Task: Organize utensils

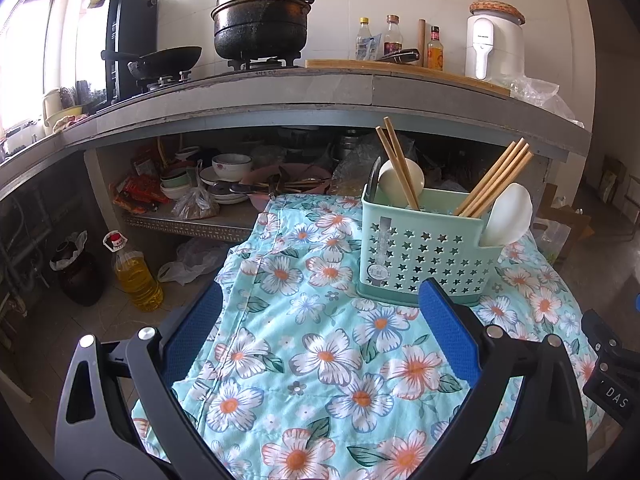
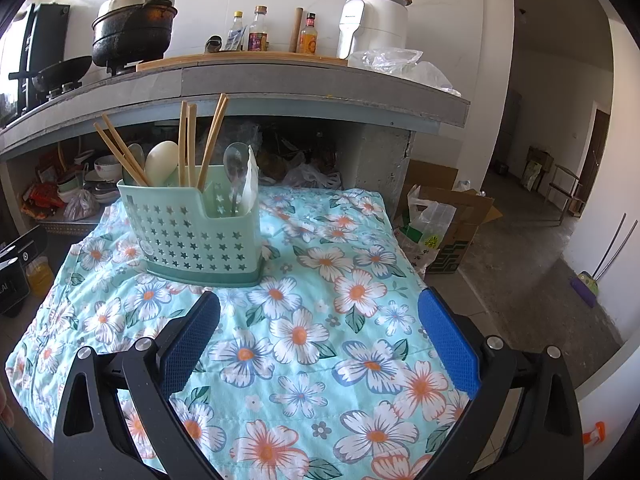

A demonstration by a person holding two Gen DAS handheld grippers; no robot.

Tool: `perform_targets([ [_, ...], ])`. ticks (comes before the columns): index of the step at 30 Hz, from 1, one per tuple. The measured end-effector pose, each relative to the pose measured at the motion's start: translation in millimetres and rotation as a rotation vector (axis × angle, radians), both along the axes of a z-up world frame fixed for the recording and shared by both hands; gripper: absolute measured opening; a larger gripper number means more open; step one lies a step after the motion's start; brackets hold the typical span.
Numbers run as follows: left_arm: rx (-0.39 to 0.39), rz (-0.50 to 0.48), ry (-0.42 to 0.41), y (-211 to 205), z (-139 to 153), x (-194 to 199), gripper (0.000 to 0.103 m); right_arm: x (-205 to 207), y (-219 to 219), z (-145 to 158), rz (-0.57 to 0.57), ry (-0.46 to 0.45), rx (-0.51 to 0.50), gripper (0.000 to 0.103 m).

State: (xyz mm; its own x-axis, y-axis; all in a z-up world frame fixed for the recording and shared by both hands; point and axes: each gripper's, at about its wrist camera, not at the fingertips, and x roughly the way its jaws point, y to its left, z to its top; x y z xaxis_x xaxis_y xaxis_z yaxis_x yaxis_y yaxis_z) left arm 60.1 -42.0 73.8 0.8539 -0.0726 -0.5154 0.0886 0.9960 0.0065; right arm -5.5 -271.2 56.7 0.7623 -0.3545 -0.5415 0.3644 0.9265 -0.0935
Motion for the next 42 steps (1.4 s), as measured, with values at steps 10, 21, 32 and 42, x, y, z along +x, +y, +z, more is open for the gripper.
perform_targets([
  [10,0.001,-0.001,0.004,-0.1,0.3,0.3,0.095,-0.8,-0.2,1.2,-0.002,-0.003,0.003,0.096],
  [21,0.0,-0.002,0.003,-0.4,0.5,0.7,0.095,-0.1,-0.6,3.1,-0.001,-0.004,0.002,0.096],
  [32,0.001,-0.005,0.007,-1.3,0.3,0.9,0.095,-0.1,-0.4,2.7,-0.001,-0.004,0.002,0.096],
  [42,0.002,-0.005,0.008,-0.9,-0.6,1.1,0.095,0.5,0.0,4.1,-0.001,-0.002,0.002,0.096],
])
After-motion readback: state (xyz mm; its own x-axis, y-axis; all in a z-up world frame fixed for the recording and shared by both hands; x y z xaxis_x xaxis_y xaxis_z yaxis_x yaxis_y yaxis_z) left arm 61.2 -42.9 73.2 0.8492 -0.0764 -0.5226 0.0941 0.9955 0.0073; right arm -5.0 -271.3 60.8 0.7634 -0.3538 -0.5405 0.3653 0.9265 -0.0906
